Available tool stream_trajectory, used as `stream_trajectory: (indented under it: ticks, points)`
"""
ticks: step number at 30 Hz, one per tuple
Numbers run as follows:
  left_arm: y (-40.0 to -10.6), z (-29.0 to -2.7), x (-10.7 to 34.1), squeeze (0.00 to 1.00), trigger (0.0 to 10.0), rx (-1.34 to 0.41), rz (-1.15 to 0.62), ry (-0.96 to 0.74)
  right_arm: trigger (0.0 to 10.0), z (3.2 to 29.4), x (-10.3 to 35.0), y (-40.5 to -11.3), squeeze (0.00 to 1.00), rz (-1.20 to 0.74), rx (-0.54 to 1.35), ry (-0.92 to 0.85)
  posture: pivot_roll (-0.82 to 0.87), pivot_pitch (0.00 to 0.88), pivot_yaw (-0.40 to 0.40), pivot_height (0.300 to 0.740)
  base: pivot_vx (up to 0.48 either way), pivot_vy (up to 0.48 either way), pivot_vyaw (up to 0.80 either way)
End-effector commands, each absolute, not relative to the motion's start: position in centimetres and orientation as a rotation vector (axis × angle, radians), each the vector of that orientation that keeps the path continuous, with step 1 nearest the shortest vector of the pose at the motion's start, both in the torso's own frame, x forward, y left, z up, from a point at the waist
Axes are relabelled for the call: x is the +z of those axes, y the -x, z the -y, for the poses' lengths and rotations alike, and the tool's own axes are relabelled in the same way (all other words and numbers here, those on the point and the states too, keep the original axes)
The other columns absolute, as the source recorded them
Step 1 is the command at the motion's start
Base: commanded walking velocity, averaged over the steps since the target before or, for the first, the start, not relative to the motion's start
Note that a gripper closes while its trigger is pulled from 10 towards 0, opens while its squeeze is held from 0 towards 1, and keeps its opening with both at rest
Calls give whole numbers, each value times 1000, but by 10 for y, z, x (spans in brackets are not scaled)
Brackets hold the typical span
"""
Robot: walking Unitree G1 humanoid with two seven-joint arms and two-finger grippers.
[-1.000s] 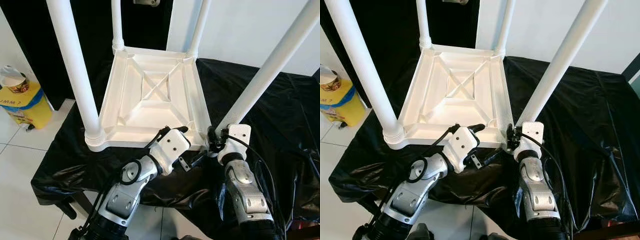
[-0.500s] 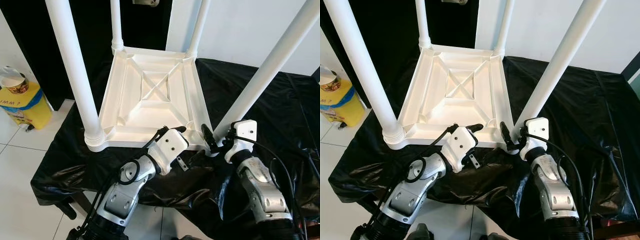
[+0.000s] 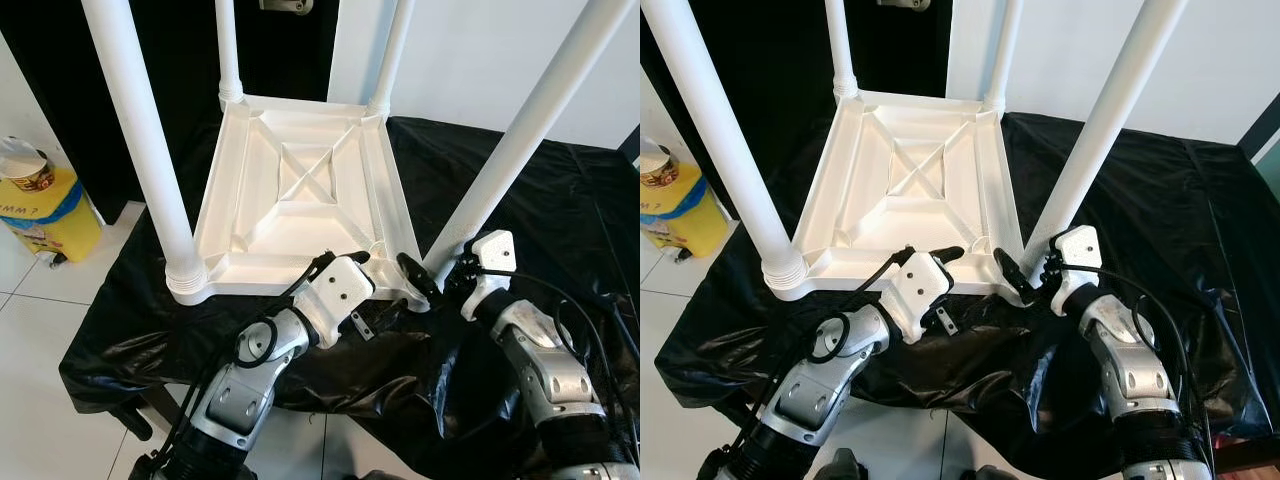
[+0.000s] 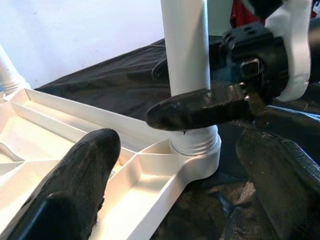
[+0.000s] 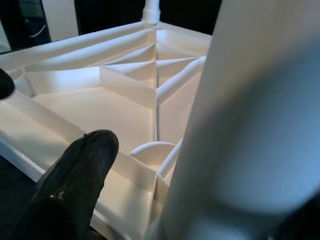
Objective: Building children table
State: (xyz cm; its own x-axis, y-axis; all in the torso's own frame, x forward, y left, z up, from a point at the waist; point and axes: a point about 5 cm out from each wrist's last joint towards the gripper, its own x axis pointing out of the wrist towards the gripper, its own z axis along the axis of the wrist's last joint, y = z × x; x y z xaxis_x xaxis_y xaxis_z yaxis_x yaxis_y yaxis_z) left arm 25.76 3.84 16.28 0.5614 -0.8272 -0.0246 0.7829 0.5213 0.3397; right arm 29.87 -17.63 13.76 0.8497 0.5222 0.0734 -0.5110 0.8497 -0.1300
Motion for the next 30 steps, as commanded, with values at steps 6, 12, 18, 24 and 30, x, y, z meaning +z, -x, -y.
stream_trajectory:
  ticks: [6,12,18,24,30]
  points:
    - [-258,-38,161,0,10000,-952,144,-329,0,181,130,-296,0,80,569,135,129,65,-112,740,0,0,0]
    - [-257,-37,161,0,10000,-957,142,-328,0,184,128,-296,0,76,552,121,127,66,-107,740,0,0,0]
    - [-257,-37,161,0,10000,-963,143,-330,10000,185,127,-296,0,80,505,103,125,66,-104,740,0,0,0]
    - [-256,-36,161,0,10000,-966,142,-330,10000,186,127,-297,0,85,402,110,127,63,-110,740,0,0,0]
    - [-256,-35,160,0,10000,-967,142,-328,10000,188,124,-296,0,69,287,102,125,61,-116,740,0,0,0]
